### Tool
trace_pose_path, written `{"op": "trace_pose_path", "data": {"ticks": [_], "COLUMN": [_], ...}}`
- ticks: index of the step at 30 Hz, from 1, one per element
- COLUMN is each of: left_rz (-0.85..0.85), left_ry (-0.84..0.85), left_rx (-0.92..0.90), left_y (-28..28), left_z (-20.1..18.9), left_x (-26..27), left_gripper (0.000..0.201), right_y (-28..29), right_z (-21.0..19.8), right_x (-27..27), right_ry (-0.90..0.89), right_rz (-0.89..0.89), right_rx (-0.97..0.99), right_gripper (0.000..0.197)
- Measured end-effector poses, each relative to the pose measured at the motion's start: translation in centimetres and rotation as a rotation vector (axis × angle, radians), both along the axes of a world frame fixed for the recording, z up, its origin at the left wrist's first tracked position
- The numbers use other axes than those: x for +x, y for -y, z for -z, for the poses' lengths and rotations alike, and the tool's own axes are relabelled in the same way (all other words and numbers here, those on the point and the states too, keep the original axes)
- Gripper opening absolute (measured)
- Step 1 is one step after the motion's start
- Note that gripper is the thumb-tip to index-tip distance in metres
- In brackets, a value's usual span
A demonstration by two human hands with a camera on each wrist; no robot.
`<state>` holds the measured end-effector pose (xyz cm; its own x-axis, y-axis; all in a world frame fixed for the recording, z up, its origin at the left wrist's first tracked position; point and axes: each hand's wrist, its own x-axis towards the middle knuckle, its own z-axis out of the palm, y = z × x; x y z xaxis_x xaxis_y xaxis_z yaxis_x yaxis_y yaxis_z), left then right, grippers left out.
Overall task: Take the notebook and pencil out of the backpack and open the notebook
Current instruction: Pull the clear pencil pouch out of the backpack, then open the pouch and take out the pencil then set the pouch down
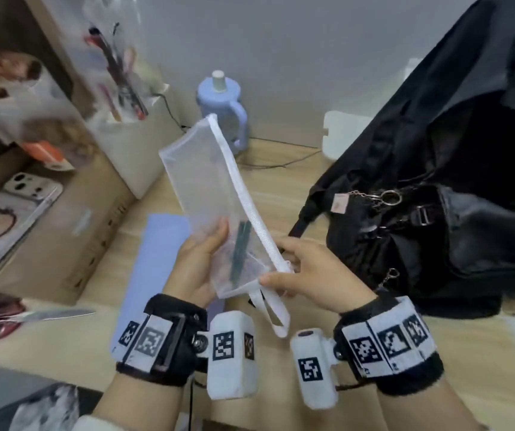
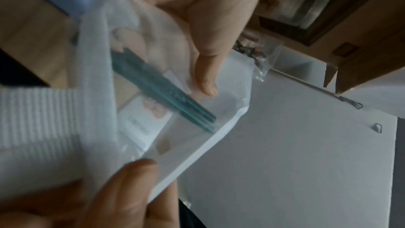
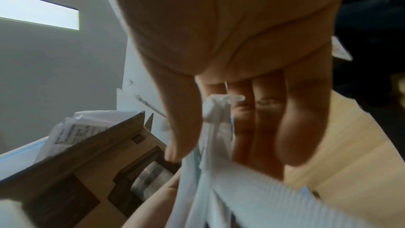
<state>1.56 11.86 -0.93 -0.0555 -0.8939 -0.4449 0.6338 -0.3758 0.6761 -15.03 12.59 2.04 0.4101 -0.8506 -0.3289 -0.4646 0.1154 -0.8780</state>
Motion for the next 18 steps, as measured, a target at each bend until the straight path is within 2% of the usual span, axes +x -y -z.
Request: {"op": "trace_pose_path", "data": {"ticks": [3,5,6,9,11,12,15,18], "left_rz": [-0.042,0.002,0.042,0.176,0.215,0.224,0.230,0.236], "left_ry": [-0.079,-0.143,-0.177,-0.240,-0.260,-0.270,-0.240,-0.217], "left_rx": [0.066,0.110,0.126,0.176,0.173,0.167,0.189,0.189], "left_y": [-0.3,-0.7,-1.1,-2.2,-2.2,-1.9,-1.1,-0.6], "left_z": [1.1,1.8,2.2,3.4,4.2,4.5,4.9,5.3], "left_x": [2.2,3.1,3.2,3.3,3.9,4.4,5.9,6.7], "left_gripper": [0.055,0.073,0.076,0.063,0.046,0.040,0.045,0.040], "right_y": [0.5,0.9,1.0,0.9,0.8,0.6,0.5,0.5], "right_z": [1.1,1.8,2.2,3.3,3.5,3.5,3.6,3.8], "right_x": [2.4,4.0,4.7,6.2,6.8,7.0,7.1,7.4], "right_ry": [-0.064,-0.119,-0.125,-0.134,-0.073,-0.022,0.074,0.060], "right_rz": [0.140,0.215,0.249,0.282,0.260,0.259,0.350,0.410], "right_rx": [-0.068,-0.164,-0.194,-0.208,-0.150,-0.119,-0.074,-0.112], "right_gripper": [0.025,0.017,0.017,0.017,0.011,0.016,0.034,0.031]}}
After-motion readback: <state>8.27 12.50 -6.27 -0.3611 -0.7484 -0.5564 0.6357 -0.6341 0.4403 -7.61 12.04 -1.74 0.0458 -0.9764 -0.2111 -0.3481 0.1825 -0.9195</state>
